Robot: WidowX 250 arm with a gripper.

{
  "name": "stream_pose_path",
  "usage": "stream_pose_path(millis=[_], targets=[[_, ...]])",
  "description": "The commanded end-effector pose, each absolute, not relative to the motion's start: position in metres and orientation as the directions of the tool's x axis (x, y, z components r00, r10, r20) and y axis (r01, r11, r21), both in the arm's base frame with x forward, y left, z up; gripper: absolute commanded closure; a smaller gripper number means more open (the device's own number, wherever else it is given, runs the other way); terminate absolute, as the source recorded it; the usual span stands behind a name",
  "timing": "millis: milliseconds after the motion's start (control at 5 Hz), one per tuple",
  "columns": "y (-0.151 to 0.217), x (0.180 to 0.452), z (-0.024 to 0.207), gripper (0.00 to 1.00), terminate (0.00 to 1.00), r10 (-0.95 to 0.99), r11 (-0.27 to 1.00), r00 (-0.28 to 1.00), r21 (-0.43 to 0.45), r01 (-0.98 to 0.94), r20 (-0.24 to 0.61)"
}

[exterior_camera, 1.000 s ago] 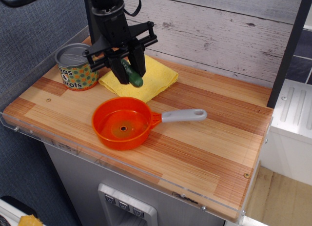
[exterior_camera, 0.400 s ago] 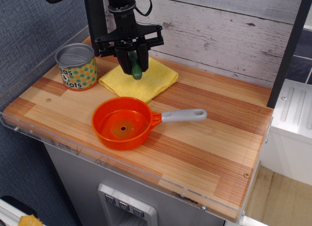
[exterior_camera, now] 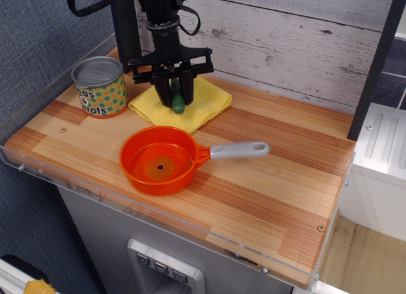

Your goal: Place the cucumber on the yellow cloth.

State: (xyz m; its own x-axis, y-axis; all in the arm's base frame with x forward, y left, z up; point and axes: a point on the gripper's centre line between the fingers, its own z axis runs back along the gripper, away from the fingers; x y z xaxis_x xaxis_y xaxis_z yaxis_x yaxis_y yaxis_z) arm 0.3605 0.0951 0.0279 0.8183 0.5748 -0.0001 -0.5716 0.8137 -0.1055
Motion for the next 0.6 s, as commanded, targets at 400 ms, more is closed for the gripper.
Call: stream_pose_path(millis=[400], targets=[[0.101, 0.359, 0.054, 0.0, 0.0, 0.625, 0.777, 0.778, -0.138, -0.614, 0.062]])
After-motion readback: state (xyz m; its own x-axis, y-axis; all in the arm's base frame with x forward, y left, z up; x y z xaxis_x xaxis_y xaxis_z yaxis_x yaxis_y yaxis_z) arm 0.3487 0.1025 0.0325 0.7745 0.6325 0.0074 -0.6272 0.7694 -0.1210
